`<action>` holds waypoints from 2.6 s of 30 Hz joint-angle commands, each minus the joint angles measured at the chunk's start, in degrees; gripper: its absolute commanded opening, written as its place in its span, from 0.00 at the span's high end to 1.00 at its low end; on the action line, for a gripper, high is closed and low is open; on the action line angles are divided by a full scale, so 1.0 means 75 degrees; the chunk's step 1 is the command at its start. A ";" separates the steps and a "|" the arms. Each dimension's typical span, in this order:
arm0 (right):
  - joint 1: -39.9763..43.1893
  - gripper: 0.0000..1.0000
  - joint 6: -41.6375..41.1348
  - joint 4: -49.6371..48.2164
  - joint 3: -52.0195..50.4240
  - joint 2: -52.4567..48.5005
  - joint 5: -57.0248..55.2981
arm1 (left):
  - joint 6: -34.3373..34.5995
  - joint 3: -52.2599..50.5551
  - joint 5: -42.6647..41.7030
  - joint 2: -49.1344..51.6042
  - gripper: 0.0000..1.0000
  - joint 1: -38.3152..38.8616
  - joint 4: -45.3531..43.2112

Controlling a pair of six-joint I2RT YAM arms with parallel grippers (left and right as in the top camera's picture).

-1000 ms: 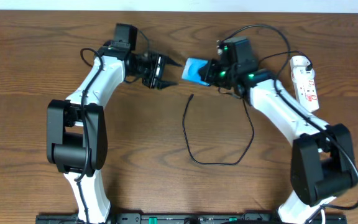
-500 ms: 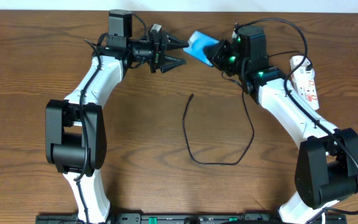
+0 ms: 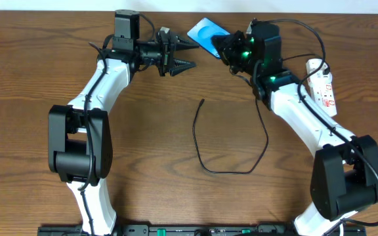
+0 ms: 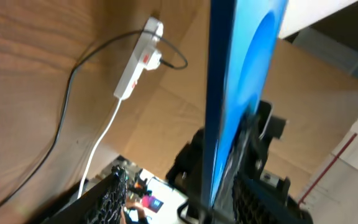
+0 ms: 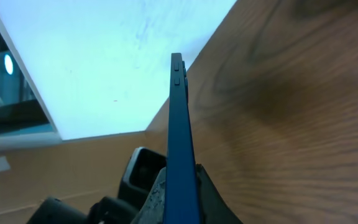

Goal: Plug charger to phone and switch on socket
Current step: 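Move the left gripper back and close it on the phone's edge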

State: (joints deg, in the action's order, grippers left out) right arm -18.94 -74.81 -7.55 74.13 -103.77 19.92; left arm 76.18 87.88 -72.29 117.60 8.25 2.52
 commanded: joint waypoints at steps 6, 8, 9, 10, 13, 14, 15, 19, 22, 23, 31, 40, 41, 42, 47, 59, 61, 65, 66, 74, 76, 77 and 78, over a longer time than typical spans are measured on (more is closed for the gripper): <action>-0.0344 0.99 -0.1725 -0.0114 0.0108 0.0309 0.0035 | 0.1134 0.0117 0.0653 -0.0108 0.46 -0.0035 -0.1676; -0.0376 0.99 -0.1888 -0.0143 0.0108 0.0309 0.0157 | 0.1317 0.0117 0.0746 -0.0108 0.46 -0.0035 -0.2084; -0.0376 0.99 -0.1941 -0.0210 0.0108 0.0309 0.0227 | 0.1352 0.0117 0.0799 -0.0108 0.46 -0.0035 -0.2159; -0.0376 0.99 -0.1944 -0.0280 0.0108 0.0309 0.0286 | 0.1352 0.0117 0.0854 -0.0108 0.45 -0.0035 -0.2157; -0.0373 0.99 -0.2183 -0.0425 0.0108 0.0309 0.0414 | 0.1352 0.0114 0.1005 -0.0108 0.46 -0.0035 -0.2151; -0.0373 0.99 -0.2253 -0.0460 0.0108 0.0309 0.0425 | 0.1361 0.0117 0.1061 -0.0108 0.46 -0.0035 -0.2151; -0.0373 0.99 -0.2282 -0.0484 0.0108 0.0309 0.0420 | 0.1466 0.0117 0.1139 -0.0108 0.46 -0.0035 -0.2151; -0.0382 0.99 -0.2317 -0.0691 0.0108 0.0309 0.0420 | 0.1883 0.0114 0.1367 -0.0108 0.51 -0.0032 -0.2157; -0.0382 0.99 -0.2457 -0.0702 0.0108 0.0306 0.0379 | 0.2270 0.0117 0.1422 -0.0108 0.54 -0.0026 -0.2154; -0.0382 0.99 -0.2454 -0.0691 0.0108 0.0306 0.0332 | 0.2340 0.0117 0.1422 -0.0108 0.55 -0.0026 -0.2157; -0.0493 0.99 -0.2454 -0.0644 0.0108 0.0306 0.0192 | 0.2489 0.0117 0.1425 -0.0108 0.59 -0.0006 -0.2157; -0.0662 0.98 -0.2541 -0.0627 0.0108 0.0306 0.0064 | 0.2495 0.0114 0.1445 -0.0108 0.76 0.0003 -0.2157; -0.0659 0.99 -0.2538 -0.0627 0.0108 0.0306 0.0070 | 0.2492 0.0117 0.1445 -0.0108 0.77 0.0003 -0.2159; -0.0659 0.99 -0.2538 -0.0627 0.0108 0.0306 0.0067 | 0.2492 0.0117 0.1445 -0.0108 0.78 0.0003 -0.2157; -0.0659 0.98 -0.2538 -0.0624 0.0108 0.0306 0.0067 | 0.2492 0.0114 0.1448 -0.0108 0.90 0.0003 -0.2157; -0.0659 0.68 -0.2527 -0.0621 0.0108 0.0306 0.0070 | 0.2512 0.0117 0.1536 -0.0108 0.92 0.0000 -0.2159; -0.0656 0.64 -0.2413 -0.0621 0.0108 0.0306 0.0067 | 0.2465 0.0117 0.1524 -0.0108 0.93 0.0000 -0.2157; -0.0606 0.62 -0.1784 -0.0606 0.0108 0.0306 0.0076 | 0.1976 0.0114 0.1405 -0.0108 0.92 -0.0032 -0.2154; -0.0589 0.62 -0.1571 -0.0574 0.0108 0.0306 0.0073 | 0.1851 0.0114 0.1323 -0.0108 0.93 -0.0052 -0.2154; -0.0265 0.70 -0.0329 0.0012 0.0108 0.0306 0.0076 | 0.0781 0.0114 0.0388 -0.0108 0.93 -0.0280 -0.2154; -0.0198 0.73 -0.0297 0.0093 0.0108 0.0306 0.0073 | 0.0787 0.0114 0.0312 -0.0108 0.93 -0.0294 -0.2154; -0.0178 0.75 -0.0300 0.0093 0.0108 0.0306 0.0073 | 0.0787 0.0114 0.0315 -0.0108 0.93 -0.0291 -0.2154; -0.0160 0.76 -0.0300 0.0090 0.0108 0.0306 0.0073 | 0.0796 0.0114 0.0323 -0.0108 0.93 -0.0291 -0.2154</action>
State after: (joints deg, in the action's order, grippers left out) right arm -20.71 -80.03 -7.11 74.19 -103.11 20.67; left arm 84.51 87.85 -66.37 117.60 6.39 -13.23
